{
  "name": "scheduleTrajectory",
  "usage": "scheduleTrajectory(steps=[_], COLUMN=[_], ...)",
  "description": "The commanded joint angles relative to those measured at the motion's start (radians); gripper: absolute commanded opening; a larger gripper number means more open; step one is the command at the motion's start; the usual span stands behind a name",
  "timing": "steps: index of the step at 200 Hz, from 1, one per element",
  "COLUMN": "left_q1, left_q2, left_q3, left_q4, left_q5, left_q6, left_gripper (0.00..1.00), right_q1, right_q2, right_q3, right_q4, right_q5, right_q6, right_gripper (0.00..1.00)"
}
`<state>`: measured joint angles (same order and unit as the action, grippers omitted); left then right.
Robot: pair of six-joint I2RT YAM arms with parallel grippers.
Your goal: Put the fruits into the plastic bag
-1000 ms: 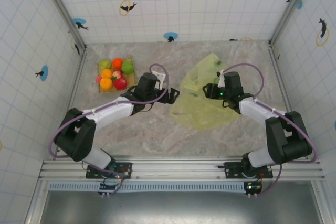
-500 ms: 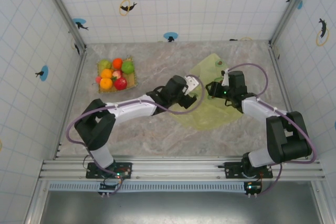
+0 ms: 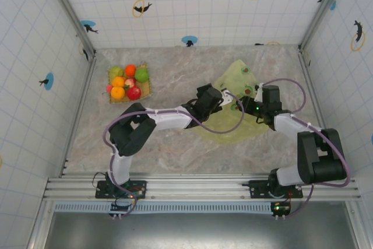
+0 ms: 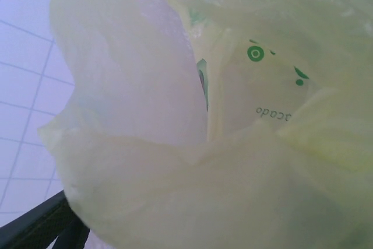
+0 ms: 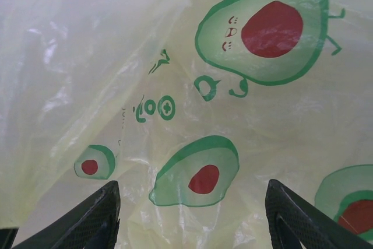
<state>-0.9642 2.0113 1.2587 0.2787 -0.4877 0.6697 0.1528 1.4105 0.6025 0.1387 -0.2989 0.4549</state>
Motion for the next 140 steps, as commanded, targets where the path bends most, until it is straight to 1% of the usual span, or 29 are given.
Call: scheduleTrajectory(steps=[1, 18, 37, 47, 52, 57, 60, 108, 122, 126, 140], left_q1=[-0.008, -0.008, -0.005, -0.003, -0.004, -0.004, -0.004, -0.002, 0.005, 0.007, 0.024], left_q2=[0.020, 0.013, -0.008, -0.018, -0.023, -0.029, -0.030, -0.145, -0.184, -0.197, -0.234], left_q3=[0.030, 0.040, 0.041, 0.041, 0.041, 0.042, 0.041, 0.009, -0.003, -0.006, -0.019], left_q4=[0.099, 0.093, 0.069, 0.051, 0.041, 0.031, 0.026, -0.106, -0.146, -0.158, -0.189], left_q5=[-0.035, -0.008, 0.036, 0.050, 0.053, 0.051, 0.047, 0.038, 0.059, 0.064, 0.108], left_q6=[0.052, -0.003, -0.107, -0.165, -0.193, -0.219, -0.236, -0.562, -0.670, -0.701, -0.802], left_gripper=[0.70, 0.54, 0.37, 0.26, 0.17, 0.04, 0.00, 0.00, 0.00, 0.00, 0.00], right_q1=[-0.012, -0.019, -0.021, -0.021, -0.021, -0.021, -0.021, -0.002, 0.017, 0.023, 0.054], right_q2=[-0.025, -0.028, -0.041, -0.049, -0.052, -0.057, -0.059, -0.116, -0.134, -0.139, -0.158], right_q3=[-0.020, -0.018, -0.020, -0.018, -0.017, -0.017, -0.017, -0.047, -0.054, -0.056, -0.059], right_q4=[0.027, 0.023, 0.013, 0.002, -0.003, -0.008, -0.009, 0.019, 0.021, 0.021, 0.021], right_q5=[-0.022, -0.025, -0.016, -0.005, -0.002, -0.001, 0.000, -0.069, -0.077, -0.111, -0.123], right_q6=[0.007, 0.005, -0.009, -0.023, -0.029, -0.036, -0.041, -0.059, -0.065, -0.067, -0.078], right_gripper=[0.67, 0.67, 0.66, 0.66, 0.66, 0.66, 0.66, 0.66, 0.66, 0.66, 0.66])
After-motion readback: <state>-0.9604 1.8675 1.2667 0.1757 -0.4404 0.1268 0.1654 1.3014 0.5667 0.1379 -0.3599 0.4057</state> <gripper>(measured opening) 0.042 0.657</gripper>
